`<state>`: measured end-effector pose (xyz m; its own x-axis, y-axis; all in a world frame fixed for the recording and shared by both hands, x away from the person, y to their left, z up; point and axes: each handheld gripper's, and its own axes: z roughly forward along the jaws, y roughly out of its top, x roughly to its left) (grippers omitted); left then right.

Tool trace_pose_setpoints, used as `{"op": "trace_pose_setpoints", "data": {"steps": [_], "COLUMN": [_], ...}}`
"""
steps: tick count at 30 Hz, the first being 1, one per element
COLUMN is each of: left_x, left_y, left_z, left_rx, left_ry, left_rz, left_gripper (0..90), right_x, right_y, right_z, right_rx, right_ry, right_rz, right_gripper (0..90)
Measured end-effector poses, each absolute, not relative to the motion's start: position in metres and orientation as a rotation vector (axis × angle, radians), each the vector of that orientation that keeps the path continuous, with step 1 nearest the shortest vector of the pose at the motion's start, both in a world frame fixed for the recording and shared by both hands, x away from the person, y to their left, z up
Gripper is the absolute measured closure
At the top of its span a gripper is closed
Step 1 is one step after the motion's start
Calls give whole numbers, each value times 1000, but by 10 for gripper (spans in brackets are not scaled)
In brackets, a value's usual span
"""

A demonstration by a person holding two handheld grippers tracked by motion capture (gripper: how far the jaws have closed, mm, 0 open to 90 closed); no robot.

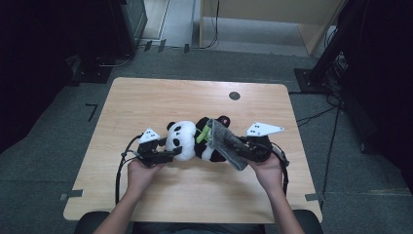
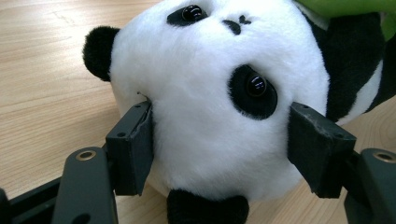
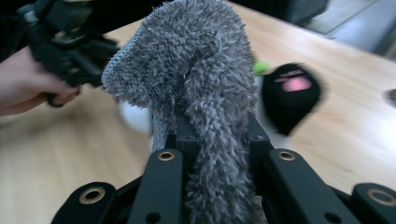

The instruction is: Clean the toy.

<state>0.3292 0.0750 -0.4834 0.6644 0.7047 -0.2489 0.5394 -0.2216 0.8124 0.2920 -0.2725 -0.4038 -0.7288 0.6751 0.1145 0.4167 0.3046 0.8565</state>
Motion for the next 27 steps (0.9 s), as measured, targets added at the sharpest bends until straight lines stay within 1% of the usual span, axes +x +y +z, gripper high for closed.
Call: {"op": "trace_pose_setpoints", "data": {"steps": [6, 18, 23, 27], "left_x": [330, 330, 330, 330], "left_y": [75, 75, 75, 75], "left_z": [-484, -484, -484, -484], "left_rx": [1895, 1909, 1911, 1904], "left_ry": [977, 958, 957, 963], "left_rz": [208, 221, 223, 222], "left_gripper": [307, 298, 293, 287], "right_x": [288, 302, 302, 296], "right_y": [-254, -281, -286, -285], "right_z": [-421, -436, -432, -420], "right_rx": [921, 1051, 1068, 1036], "right_ry": [2378, 2340, 2316, 2285], "right_rz": [1341, 1282, 1279, 1318], "right_gripper": [745, 750, 751, 751]}}
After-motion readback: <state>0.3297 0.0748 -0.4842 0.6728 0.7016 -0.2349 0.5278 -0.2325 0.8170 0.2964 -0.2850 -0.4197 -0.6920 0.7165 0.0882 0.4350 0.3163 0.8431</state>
